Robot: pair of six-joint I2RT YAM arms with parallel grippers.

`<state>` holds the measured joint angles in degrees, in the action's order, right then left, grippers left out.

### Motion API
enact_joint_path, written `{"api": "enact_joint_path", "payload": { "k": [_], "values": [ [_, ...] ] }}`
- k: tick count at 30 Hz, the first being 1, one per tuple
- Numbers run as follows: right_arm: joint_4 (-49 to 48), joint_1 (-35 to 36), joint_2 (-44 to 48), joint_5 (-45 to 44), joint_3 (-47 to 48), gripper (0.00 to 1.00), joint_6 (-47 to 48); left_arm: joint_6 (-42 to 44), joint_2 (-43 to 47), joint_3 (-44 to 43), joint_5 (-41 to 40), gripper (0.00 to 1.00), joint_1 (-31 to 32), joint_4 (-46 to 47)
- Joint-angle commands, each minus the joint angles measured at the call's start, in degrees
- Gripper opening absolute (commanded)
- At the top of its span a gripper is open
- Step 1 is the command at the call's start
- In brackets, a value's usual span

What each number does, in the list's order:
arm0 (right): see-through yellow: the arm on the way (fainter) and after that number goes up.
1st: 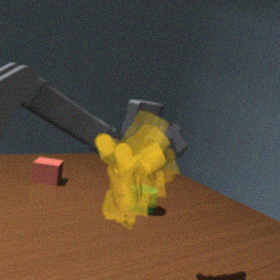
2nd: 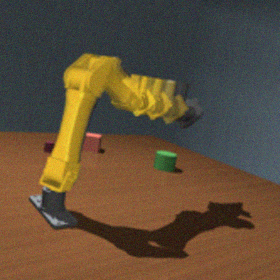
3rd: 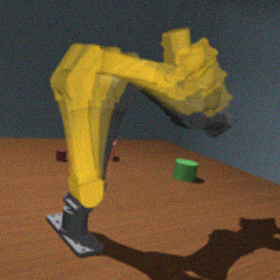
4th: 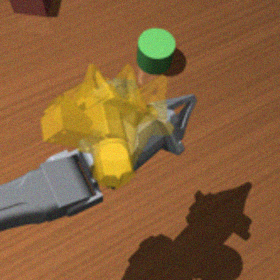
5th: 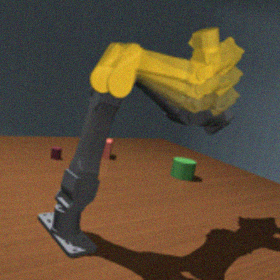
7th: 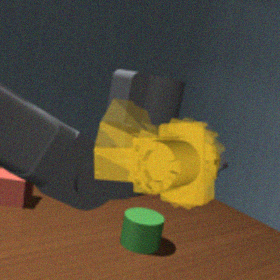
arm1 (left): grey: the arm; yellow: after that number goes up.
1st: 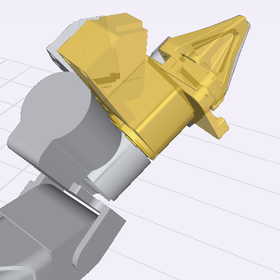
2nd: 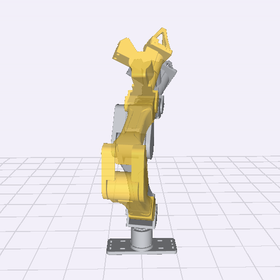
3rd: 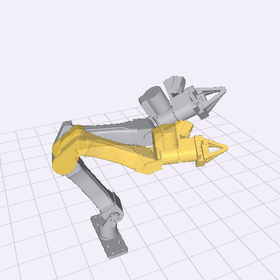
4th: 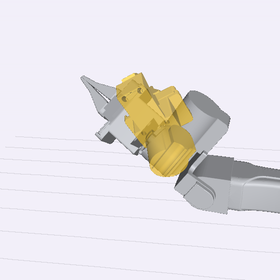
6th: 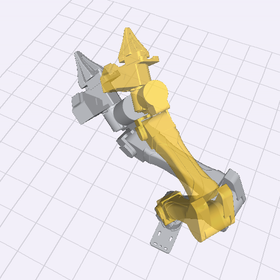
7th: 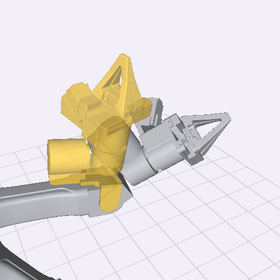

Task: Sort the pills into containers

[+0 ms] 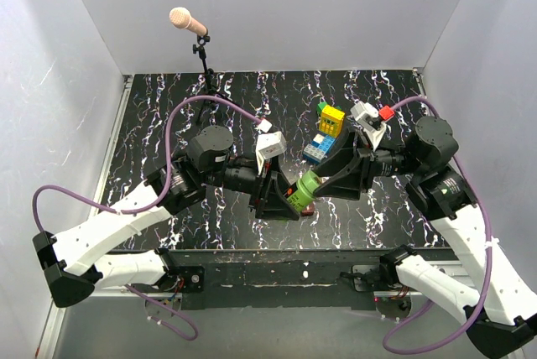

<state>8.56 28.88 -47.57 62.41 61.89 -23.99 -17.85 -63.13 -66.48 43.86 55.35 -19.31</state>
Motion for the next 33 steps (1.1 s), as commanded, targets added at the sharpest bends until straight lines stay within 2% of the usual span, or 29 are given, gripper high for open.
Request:
{"api": "enact_joint_path", "payload": {
  "k": [1, 25, 30, 33],
  "values": [
    [-2.32, -0.05, 0.37, 1.31, 0.07, 0.01, 2.1, 0.27, 0.91, -1.73, 2.73, 0.0, 0.37, 3.84],
    [1.11, 0.03, 4.24, -3.26, 1.31, 0.01, 9.05, 1.15, 3.28, 0.82, 1.76, 0.0, 0.37, 4.02],
    [2.96, 0.03, 5.29, -10.63, 1.83, 0.01, 9.31, 1.41, 3.98, 1.18, 1.41, 0.0, 0.37, 3.84],
    [3.66, -0.06, 6.87, -18.53, 1.92, 0.01, 8.0, 1.59, 4.42, 1.44, 1.06, 0.0, 0.37, 3.84]
  ]
}}
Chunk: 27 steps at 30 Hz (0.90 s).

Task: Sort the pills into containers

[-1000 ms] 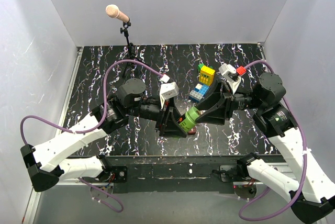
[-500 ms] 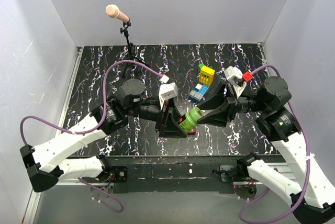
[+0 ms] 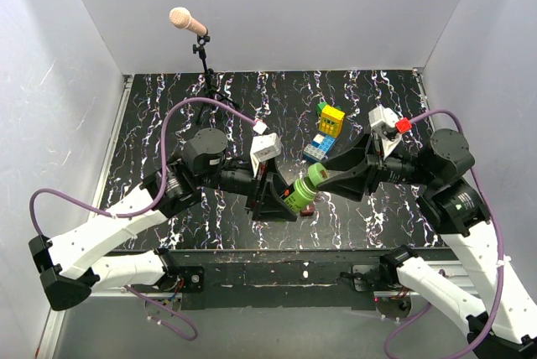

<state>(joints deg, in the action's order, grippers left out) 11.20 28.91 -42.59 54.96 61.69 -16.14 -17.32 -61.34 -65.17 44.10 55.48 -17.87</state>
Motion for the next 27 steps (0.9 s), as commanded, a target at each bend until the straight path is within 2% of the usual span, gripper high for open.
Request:
{"api": "enact_joint_path", "payload": {
  "k": [1, 4, 12, 15, 21, 27],
  "values": [
    [0.93, 0.01, 2.59, -13.28, 1.94, 0.01, -0.29, 1.15, 2.8, 0.39, 0.64, 0.0, 0.24, 2.31],
    [1.19, 0.01, 3.74, -17.94, 1.77, 0.01, -1.87, 1.24, 3.24, 0.92, 0.29, 0.0, 0.24, 2.49],
    [4.44, 0.01, 2.34, -20.85, 2.38, 0.01, -2.67, 1.59, 3.95, 1.27, -1.03, 0.0, 0.24, 2.49],
    [6.81, -0.08, 1.55, -24.62, 1.94, 0.01, -2.93, 1.76, 3.77, 1.36, -2.52, 0.0, 0.24, 1.87],
    [12.96, -0.16, -1.26, -36.92, 0.45, 0.01, -4.77, 1.68, 2.9, 2.33, -10.07, 0.0, 0.24, 0.47],
    [16.92, -1.04, -3.03, -51.87, -3.23, 0.01, -7.85, 1.33, 2.1, 3.38, -11.14, 0.0, 0.24, 1.6]
  ]
}}
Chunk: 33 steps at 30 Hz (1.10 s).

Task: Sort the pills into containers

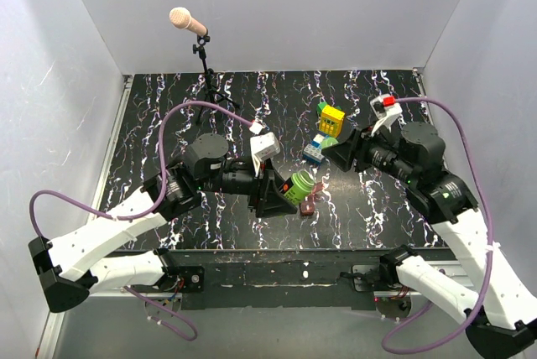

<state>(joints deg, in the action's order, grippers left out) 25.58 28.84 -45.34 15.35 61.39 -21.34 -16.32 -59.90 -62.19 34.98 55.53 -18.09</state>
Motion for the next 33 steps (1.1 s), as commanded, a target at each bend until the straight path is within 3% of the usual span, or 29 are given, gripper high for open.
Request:
{"api": "enact_joint_path", "payload": {
  "k": [1, 17, 23, 33],
  "values": [
    [2.28, -1.33, -0.36, -13.58, -4.07, 0.01, -3.17, 0.23, 0.57, 0.41, -2.02, 0.0, 0.2, 2.17],
    [-4.75, -13.54, -13.71, -25.36, -20.77, 0.01, -15.74, -0.3, 1.1, 0.23, -0.97, 0.0, 0.2, 2.53],
    [-6.51, -14.07, -17.66, -35.46, -24.46, 0.01, -19.96, -0.38, 1.01, 0.58, -0.71, 0.0, 0.2, 2.88],
    [-7.31, -14.78, -28.3, -38.02, -23.51, 0.01, -25.76, -0.73, 1.01, 0.85, -0.18, 0.0, 0.2, 3.23]
  ]
}}
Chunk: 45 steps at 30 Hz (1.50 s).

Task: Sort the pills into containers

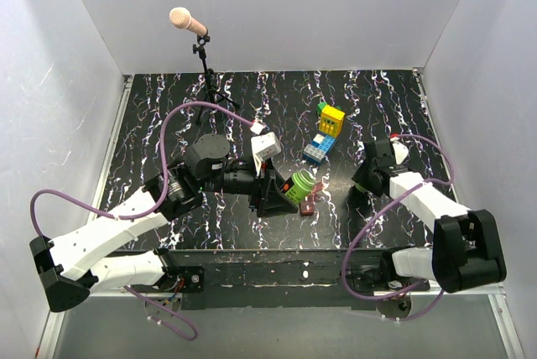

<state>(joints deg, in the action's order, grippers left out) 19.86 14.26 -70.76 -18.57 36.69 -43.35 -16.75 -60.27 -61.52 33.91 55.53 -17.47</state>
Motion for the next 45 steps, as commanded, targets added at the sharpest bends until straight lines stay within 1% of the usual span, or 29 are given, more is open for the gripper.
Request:
{"api": "enact_joint_path", "payload": {
  "k": [1, 7, 10, 14, 18, 19, 20, 22, 23, 25, 27, 33, 35, 38, 41, 45],
  "values": [
    [-1.4, -0.2, -3.67, -4.72, 1.28, 0.01, -4.37, -0.3, 1.38, 0.08, 0.89, 0.0, 0.2, 2.62],
    [2.81, -0.2, -8.51, -7.45, 4.18, 0.01, -5.78, -0.47, 1.47, 0.34, 0.81, 0.0, 0.2, 2.8],
    [3.52, -0.2, -9.13, -7.1, 4.8, 0.01, -5.17, -0.47, 1.12, 0.35, 1.07, 0.0, 0.2, 2.88],
    [1.94, -0.2, -8.08, -5.26, 3.31, 0.07, -4.11, -0.47, 1.03, 0.26, 1.16, 0.0, 0.2, 2.8],
    [2.11, -0.11, -7.99, -4.64, 3.13, 0.34, -3.67, -0.12, 1.03, -0.01, 1.16, 0.0, 0.2, 2.53],
    [2.2, -0.2, -8.08, -4.55, 3.21, 0.45, -3.49, -0.12, 0.95, 0.08, 0.98, 0.0, 0.2, 2.45],
    [2.38, -0.11, -8.25, -4.63, 3.39, 0.48, -3.41, -0.12, 1.03, 0.08, 1.16, 0.0, 0.2, 2.36],
    [2.82, -0.2, -8.16, -4.46, 3.57, 0.64, -3.23, -0.03, 1.03, 0.08, 0.98, 0.0, 0.2, 2.27],
    [2.99, -0.2, -7.9, -4.37, 3.74, 0.69, -3.05, -0.03, 1.03, -0.01, 0.89, 0.0, 0.2, 2.18],
    [3.43, -0.11, -7.46, -4.11, 4.09, 0.77, -2.7, -0.03, 1.12, 0.08, 0.98, 0.0, 0.2, 2.18],
    [4.13, -0.2, -6.85, -4.02, 4.44, 0.8, -2.26, -0.03, 1.12, 0.08, 0.89, 0.0, 0.2, 2.09],
    [5.54, -0.11, -4.83, -2.18, 5.76, 0.83, -0.77, 0.14, 1.03, 0.34, 0.63, 0.0, 0.2, 2.18],
    [6.68, -0.2, -4.3, -1.48, 6.29, 0.86, -0.24, 0.32, 1.03, 0.78, 0.54, 0.0, 0.2, 2.44],
    [7.47, -0.11, -3.07, 0.28, 6.64, 0.87, 1.07, 1.46, 0.77, 1.83, -0.16, 0.0, 0.2, 2.97],
    [7.13, -0.2, -0.26, 3.35, 6.12, 0.87, 2.92, 3.3, -0.02, 2.72, -1.3, 0.0, 0.2, 3.24],
    [4.93, -0.2, 6.06, 7.75, 4.19, 0.89, 7.22, 6.37, -1.34, 3.86, -3.23, 0.0, 0.2, 3.15]
  ]
}}
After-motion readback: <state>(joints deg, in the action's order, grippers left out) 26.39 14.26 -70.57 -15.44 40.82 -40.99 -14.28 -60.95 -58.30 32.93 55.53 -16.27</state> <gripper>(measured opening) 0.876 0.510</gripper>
